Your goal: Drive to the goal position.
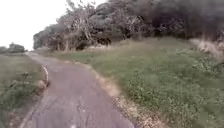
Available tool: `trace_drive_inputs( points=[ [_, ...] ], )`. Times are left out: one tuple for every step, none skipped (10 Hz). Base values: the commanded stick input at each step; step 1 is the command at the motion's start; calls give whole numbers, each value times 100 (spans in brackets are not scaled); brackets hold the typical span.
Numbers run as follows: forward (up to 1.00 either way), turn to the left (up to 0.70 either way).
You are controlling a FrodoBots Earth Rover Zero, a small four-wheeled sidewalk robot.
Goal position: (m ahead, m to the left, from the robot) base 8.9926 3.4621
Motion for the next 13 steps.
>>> trace_drive_inputs(
  points=[
    [4,0],
    [0,0],
    [3,0],
    [3,0],
    [0,0],
    [8,0],
    [26,0],
    [63,0],
    [70,0],
    [70,0],
    [70,0],
    [70,11],
    [70,14]
  ],
)
